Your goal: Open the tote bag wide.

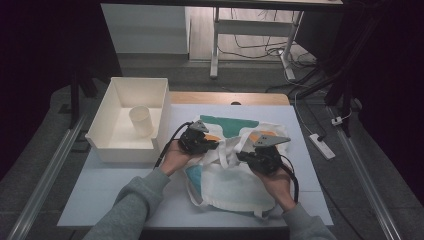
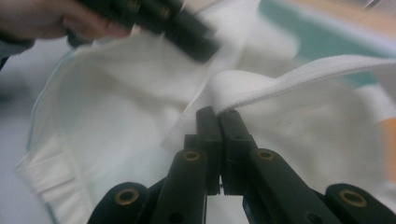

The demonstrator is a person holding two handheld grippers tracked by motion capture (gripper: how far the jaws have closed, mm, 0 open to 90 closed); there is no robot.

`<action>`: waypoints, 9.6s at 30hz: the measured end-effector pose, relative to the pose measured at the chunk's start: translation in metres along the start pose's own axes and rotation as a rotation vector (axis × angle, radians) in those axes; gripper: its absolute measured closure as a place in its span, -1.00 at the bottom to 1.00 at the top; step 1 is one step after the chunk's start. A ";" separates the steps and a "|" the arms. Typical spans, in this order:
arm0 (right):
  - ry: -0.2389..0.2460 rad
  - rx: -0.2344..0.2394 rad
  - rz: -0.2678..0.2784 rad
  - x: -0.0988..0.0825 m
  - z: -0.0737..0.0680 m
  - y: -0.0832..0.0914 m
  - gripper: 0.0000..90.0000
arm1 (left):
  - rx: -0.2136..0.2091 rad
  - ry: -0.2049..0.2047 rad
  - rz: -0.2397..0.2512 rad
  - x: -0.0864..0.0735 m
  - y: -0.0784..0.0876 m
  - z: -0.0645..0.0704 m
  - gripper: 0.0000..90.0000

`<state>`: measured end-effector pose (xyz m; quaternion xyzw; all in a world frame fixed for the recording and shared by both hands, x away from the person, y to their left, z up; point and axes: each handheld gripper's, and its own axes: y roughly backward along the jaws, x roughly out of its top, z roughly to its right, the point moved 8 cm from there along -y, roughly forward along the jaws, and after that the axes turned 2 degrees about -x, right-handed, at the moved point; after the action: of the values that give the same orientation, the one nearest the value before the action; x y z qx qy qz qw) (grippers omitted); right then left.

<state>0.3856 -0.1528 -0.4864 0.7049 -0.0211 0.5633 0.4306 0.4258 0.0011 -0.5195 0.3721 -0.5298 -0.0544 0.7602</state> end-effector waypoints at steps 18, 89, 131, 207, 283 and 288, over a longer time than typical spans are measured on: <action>-0.221 -0.186 0.100 0.041 0.139 -0.028 0.96 | -0.027 -0.019 -0.012 -0.006 0.004 0.005 0.89; -0.059 0.040 -0.078 -0.020 0.035 0.010 0.97 | 0.088 -0.095 0.135 0.051 0.009 0.010 0.94; -0.044 0.006 -0.004 -0.015 0.045 0.026 0.97 | 0.034 -0.032 0.078 0.022 0.059 0.025 -0.08; 0.145 -0.023 -0.319 -0.062 -0.010 -0.060 0.57 | 0.022 -0.086 -0.012 0.031 -0.011 0.019 0.94; 0.264 0.177 -0.303 -0.072 -0.100 -0.006 0.97 | 0.128 0.076 0.100 0.015 0.007 -0.030 0.94; 0.279 0.198 -0.314 -0.074 -0.108 -0.003 0.97 | 0.134 0.077 0.113 0.016 0.008 -0.031 0.94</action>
<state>0.2764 -0.1162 -0.5485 0.6538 0.2039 0.5805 0.4403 0.4561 0.0149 -0.5069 0.3933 -0.5228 0.0385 0.7553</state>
